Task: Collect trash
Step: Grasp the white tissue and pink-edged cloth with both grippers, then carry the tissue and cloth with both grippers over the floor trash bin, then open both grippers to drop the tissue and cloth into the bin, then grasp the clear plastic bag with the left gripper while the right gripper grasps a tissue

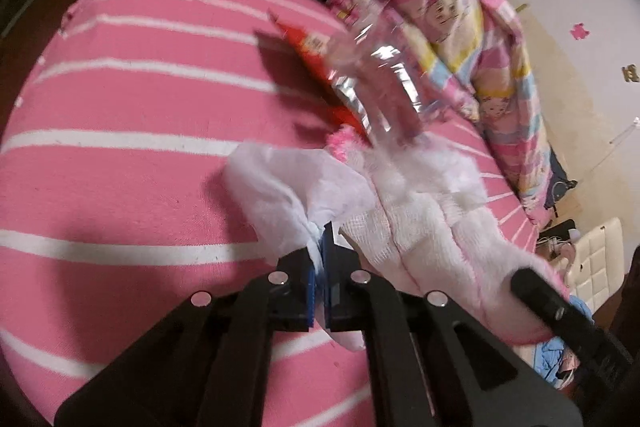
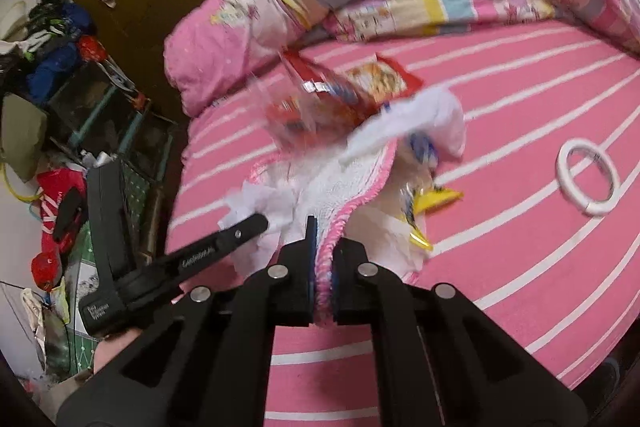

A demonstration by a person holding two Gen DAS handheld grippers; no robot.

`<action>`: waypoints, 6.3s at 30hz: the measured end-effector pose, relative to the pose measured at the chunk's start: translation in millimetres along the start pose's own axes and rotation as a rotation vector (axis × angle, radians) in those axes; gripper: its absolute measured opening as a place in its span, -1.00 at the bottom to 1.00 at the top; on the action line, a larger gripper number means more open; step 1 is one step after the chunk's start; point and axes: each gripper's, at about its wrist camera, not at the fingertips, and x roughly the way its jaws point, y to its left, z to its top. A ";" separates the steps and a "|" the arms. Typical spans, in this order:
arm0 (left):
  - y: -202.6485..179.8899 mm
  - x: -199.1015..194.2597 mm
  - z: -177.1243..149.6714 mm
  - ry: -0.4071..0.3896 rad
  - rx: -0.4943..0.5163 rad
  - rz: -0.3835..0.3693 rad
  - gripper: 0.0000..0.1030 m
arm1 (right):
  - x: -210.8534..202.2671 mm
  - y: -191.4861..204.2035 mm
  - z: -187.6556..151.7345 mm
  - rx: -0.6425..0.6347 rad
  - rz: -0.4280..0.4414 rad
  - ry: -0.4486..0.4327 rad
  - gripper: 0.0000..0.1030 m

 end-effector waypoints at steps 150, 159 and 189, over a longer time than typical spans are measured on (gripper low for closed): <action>-30.4 -87.6 -86.2 -0.125 0.090 -0.145 0.75 | -131.6 -13.6 -98.5 -0.155 -0.262 -0.195 0.64; -11.3 -43.7 -33.2 -0.081 0.144 -0.061 0.75 | -54.9 -5.1 -51.5 -0.225 -0.263 -0.142 0.64; -2.1 56.2 27.8 0.107 0.102 -0.038 -0.92 | 43.7 -43.7 5.2 -0.179 -0.329 -0.013 -0.92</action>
